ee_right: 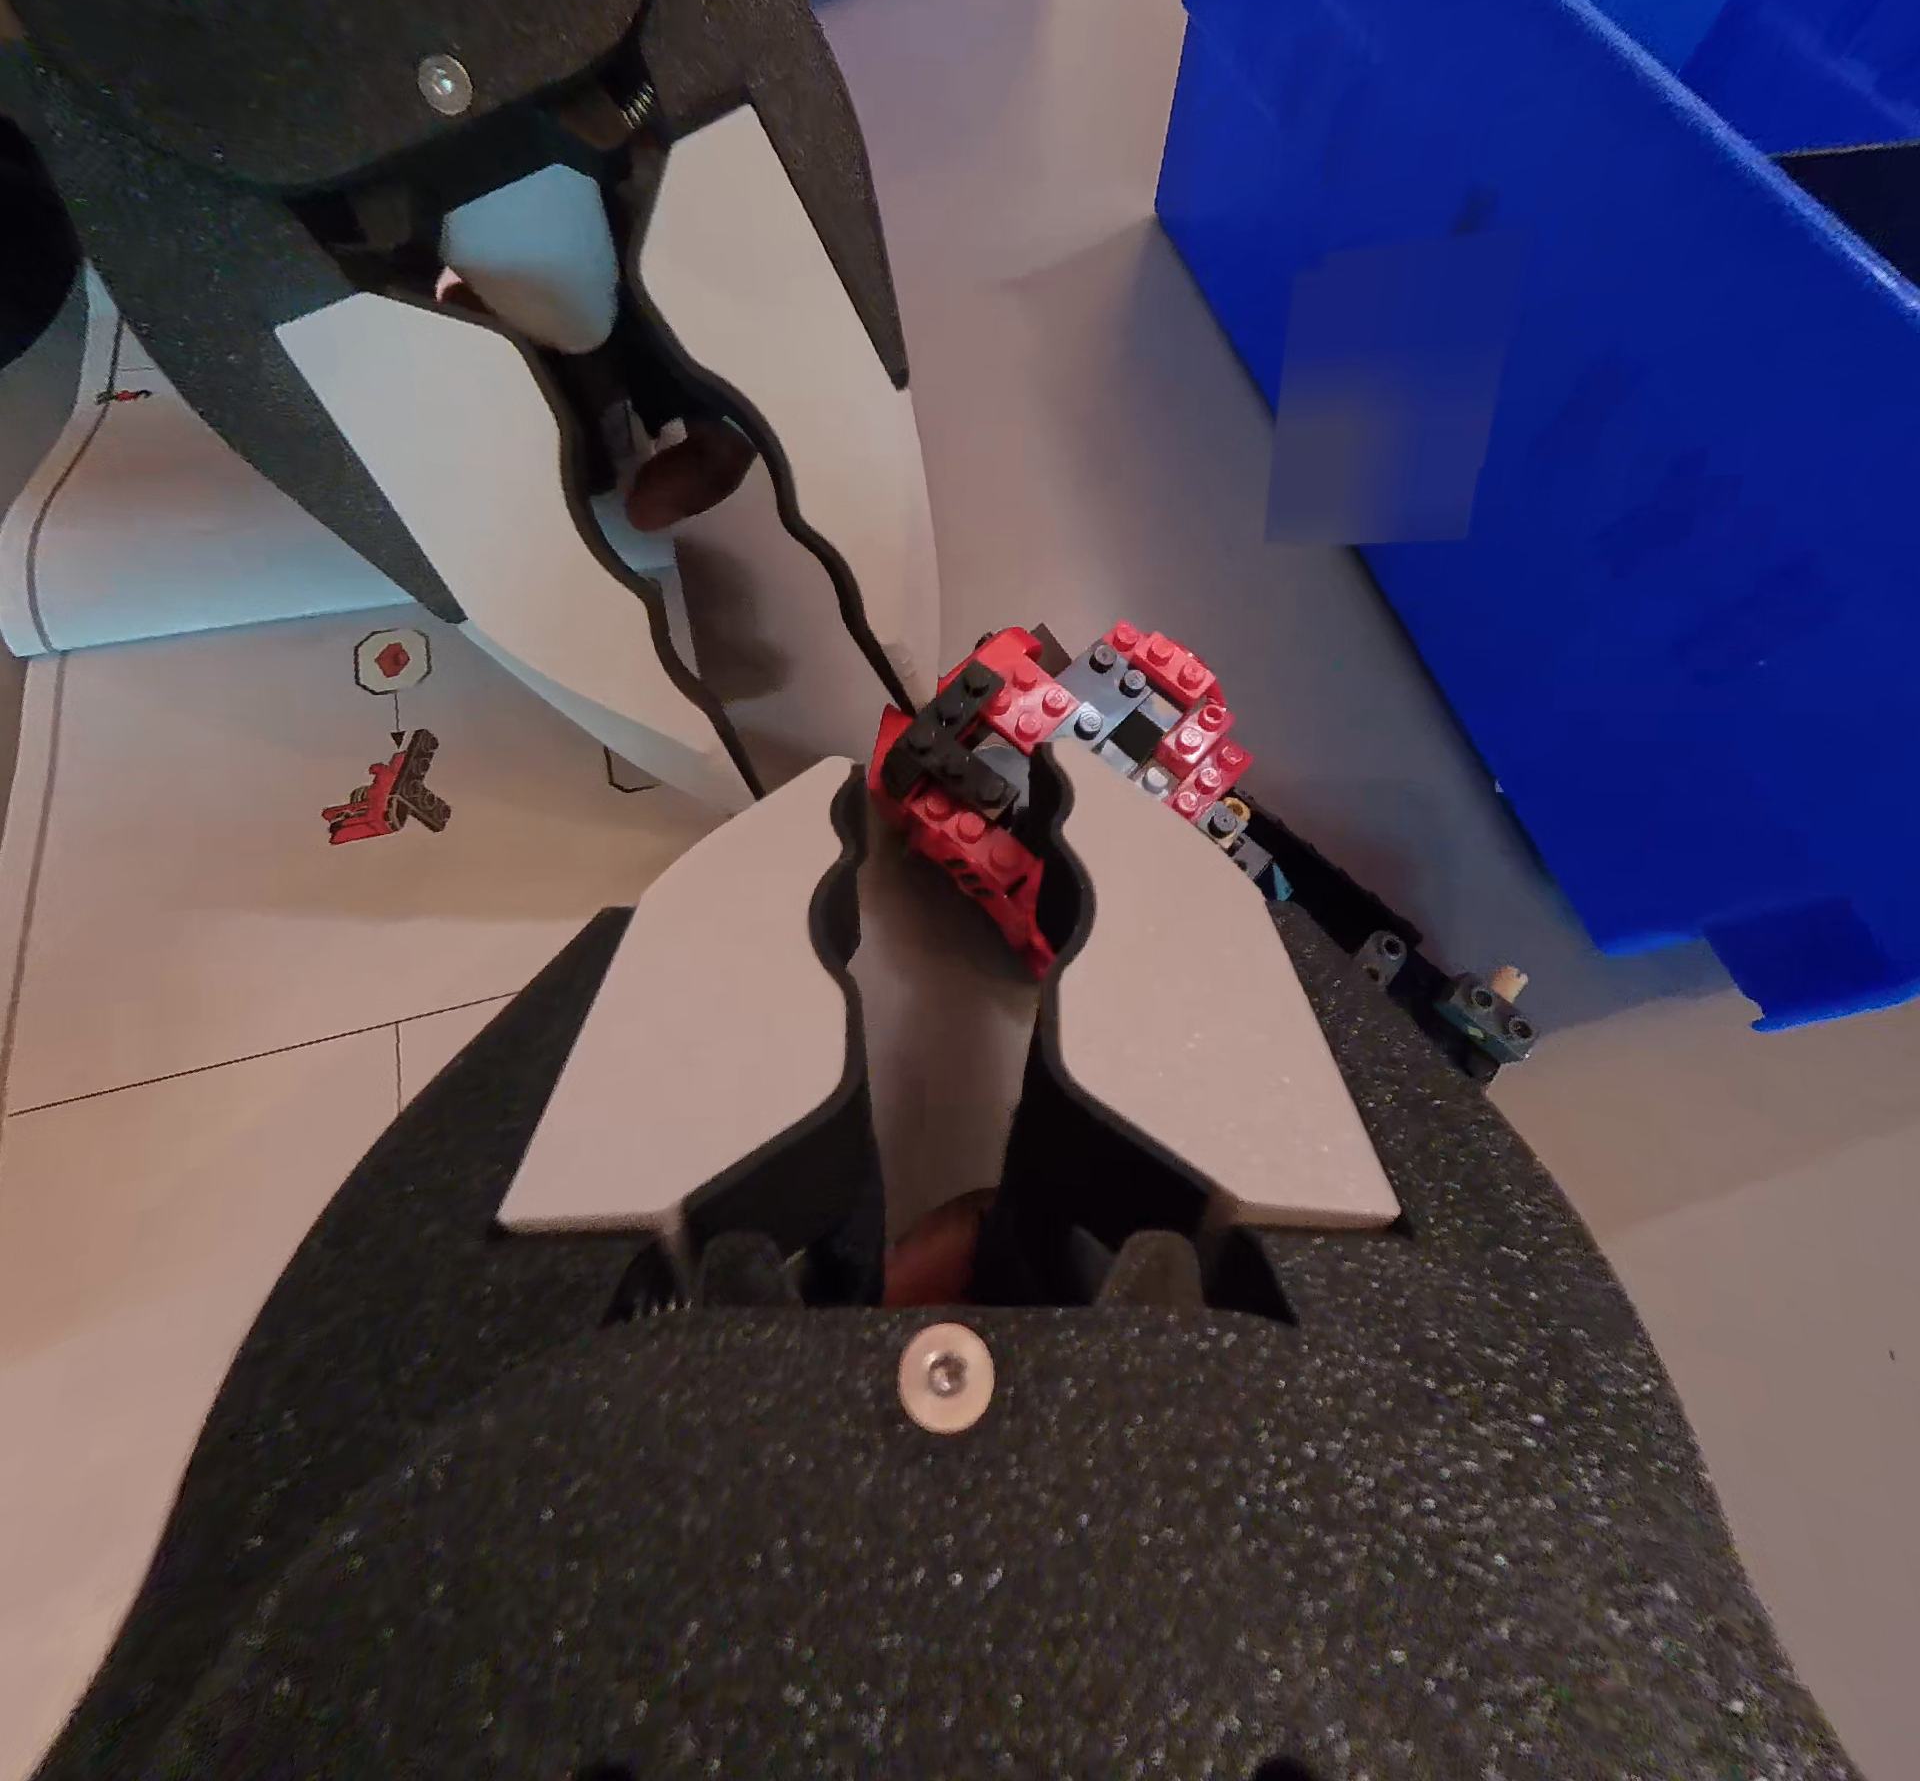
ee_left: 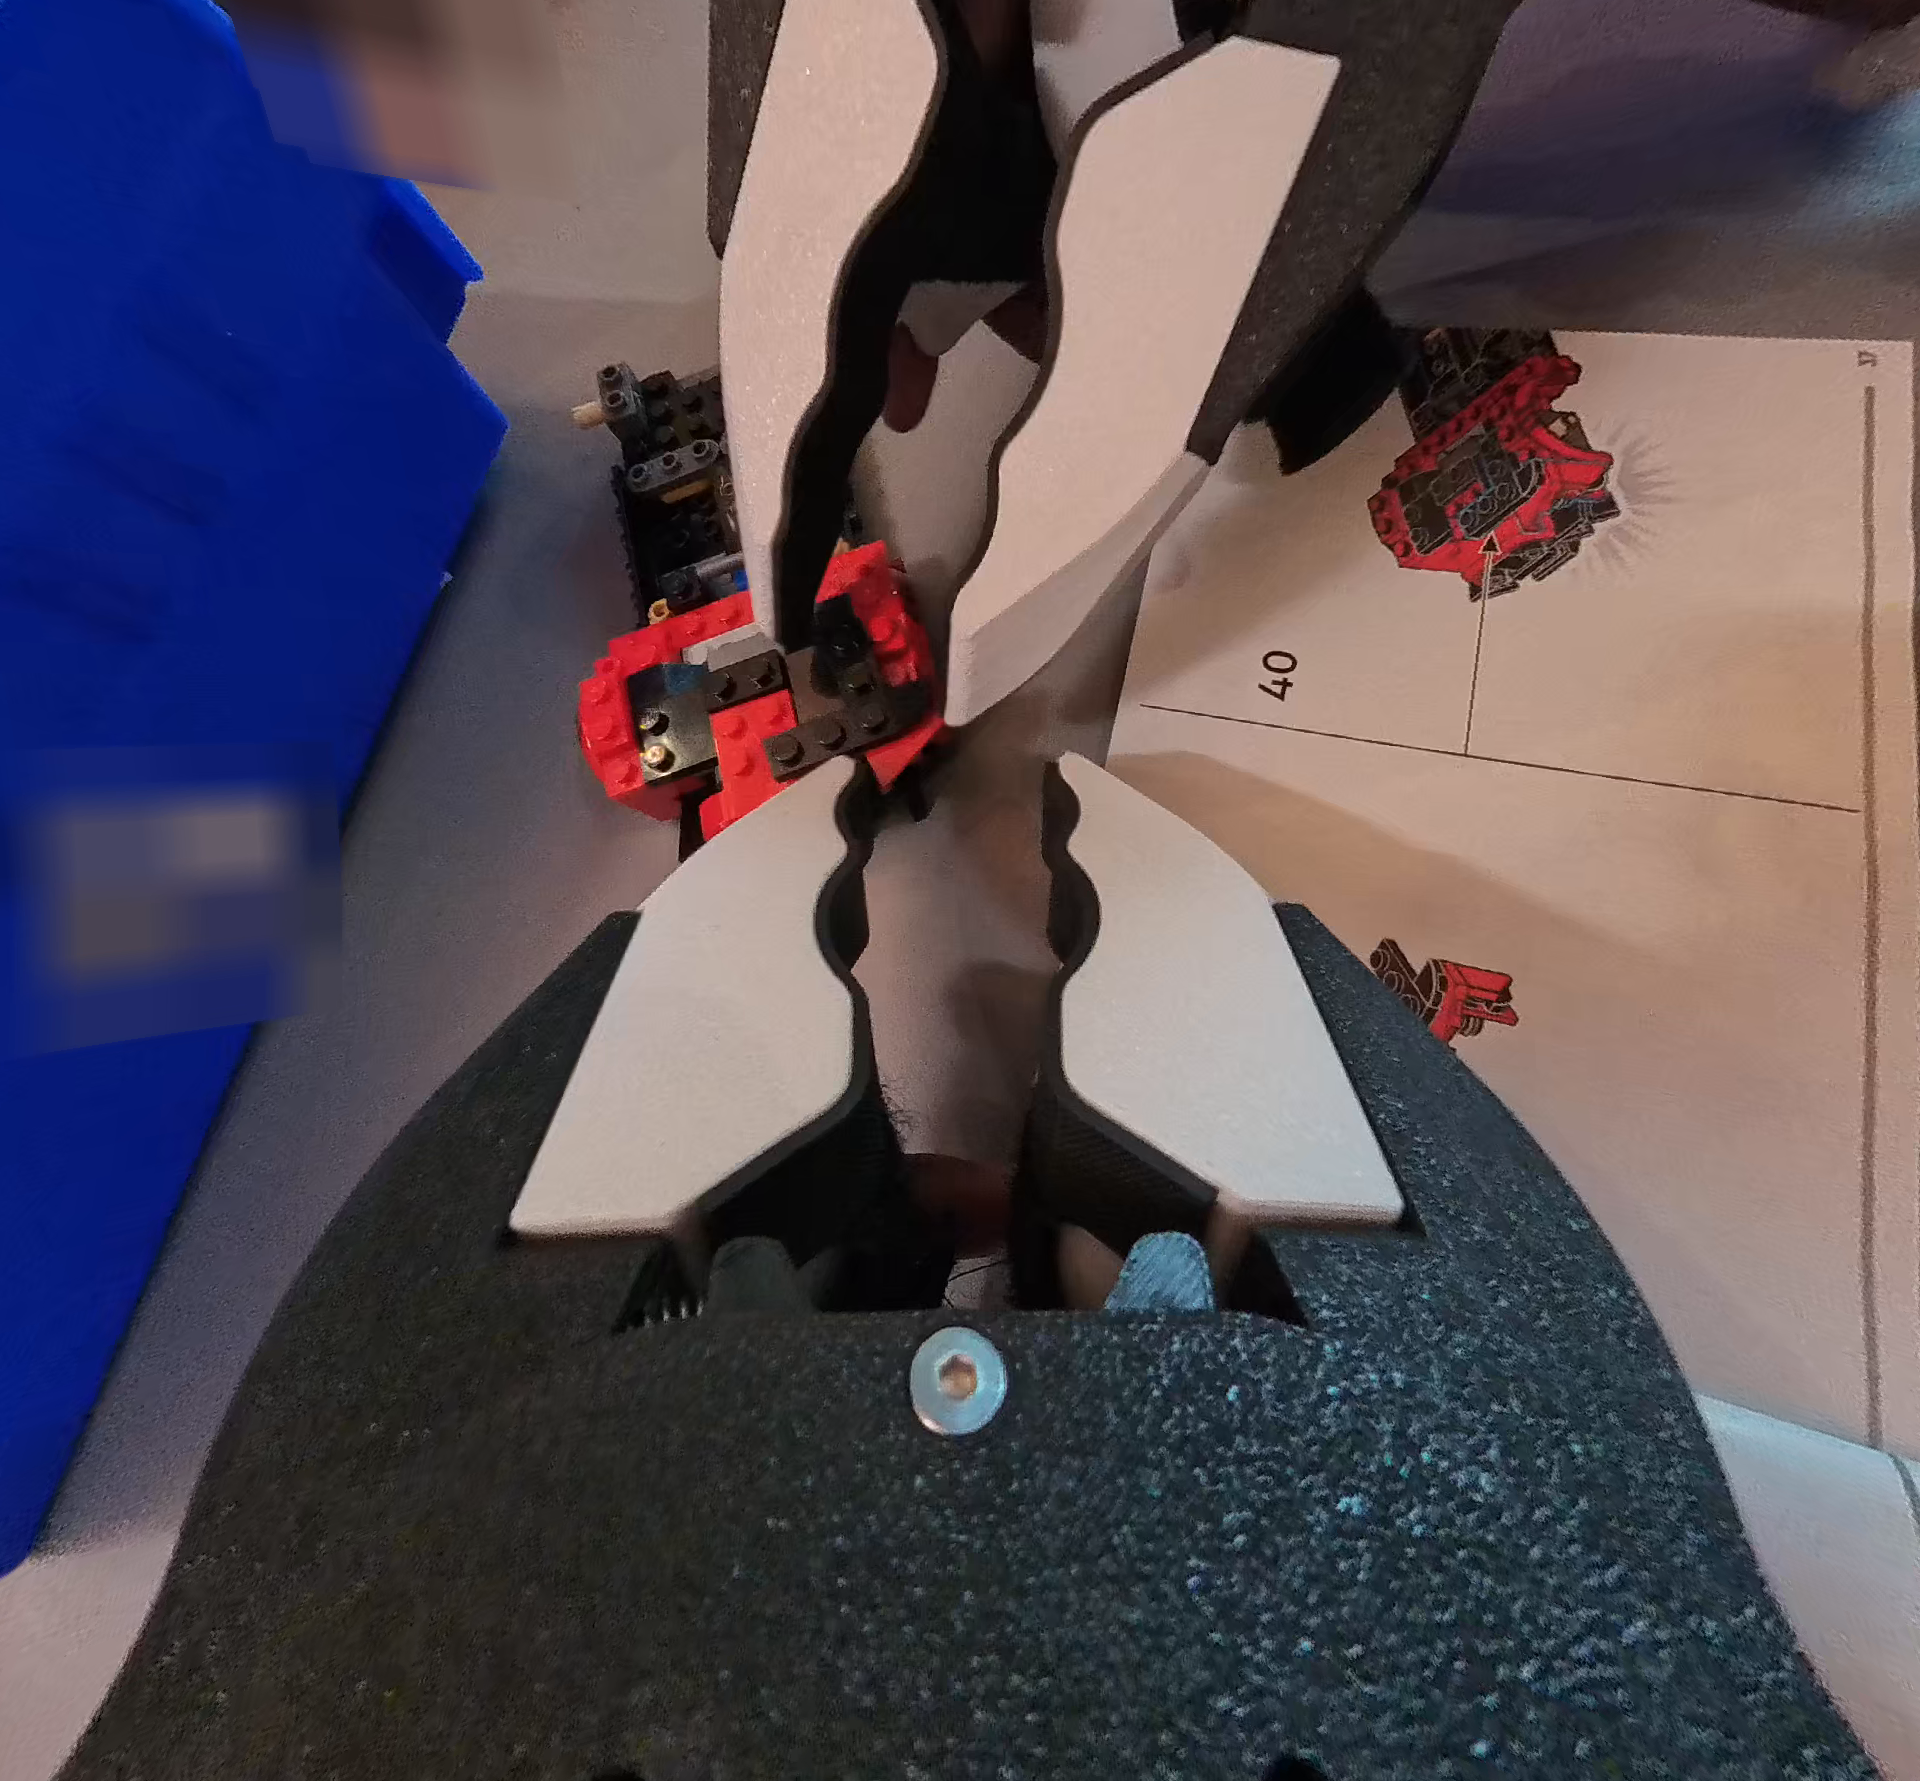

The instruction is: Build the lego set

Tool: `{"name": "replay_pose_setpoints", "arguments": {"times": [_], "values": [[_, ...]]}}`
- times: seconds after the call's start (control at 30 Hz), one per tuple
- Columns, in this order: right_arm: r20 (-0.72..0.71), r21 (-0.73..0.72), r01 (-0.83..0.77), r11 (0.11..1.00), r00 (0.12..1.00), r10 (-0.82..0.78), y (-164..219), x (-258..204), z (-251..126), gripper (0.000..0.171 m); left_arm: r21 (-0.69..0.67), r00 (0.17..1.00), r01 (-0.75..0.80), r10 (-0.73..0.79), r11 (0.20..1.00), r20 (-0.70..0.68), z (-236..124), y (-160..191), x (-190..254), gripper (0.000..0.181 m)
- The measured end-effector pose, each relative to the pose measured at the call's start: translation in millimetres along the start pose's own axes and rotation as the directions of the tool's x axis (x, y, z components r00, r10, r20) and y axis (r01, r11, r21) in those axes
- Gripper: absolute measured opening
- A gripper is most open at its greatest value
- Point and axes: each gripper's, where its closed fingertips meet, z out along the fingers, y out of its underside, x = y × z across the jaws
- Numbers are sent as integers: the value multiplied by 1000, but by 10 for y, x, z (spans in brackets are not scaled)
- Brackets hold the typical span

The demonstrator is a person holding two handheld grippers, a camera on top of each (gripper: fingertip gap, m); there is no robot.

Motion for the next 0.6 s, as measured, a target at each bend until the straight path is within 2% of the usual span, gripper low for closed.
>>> {"name": "replay_pose_setpoints", "arguments": {"times": [0.3, 0.47, 0.6], "values": [[-56, -21, 18, 1000, 998, -19, 13, 69, 27, 21, -4, 1000, 0, 0, 1000, 12, -52, 9, -99, 33], [-61, -24, -4, 1000, 998, 3, 16, 87, 26, 22, 2, 994, -27, 26, 1000, 106, -179, 11, -359, 33], [-76, -55, -21, 998, 997, 17, 19, 94, 25, 22, 3, 991, -49, 48, 999, 125, -117, -34, -518, 31]]}}
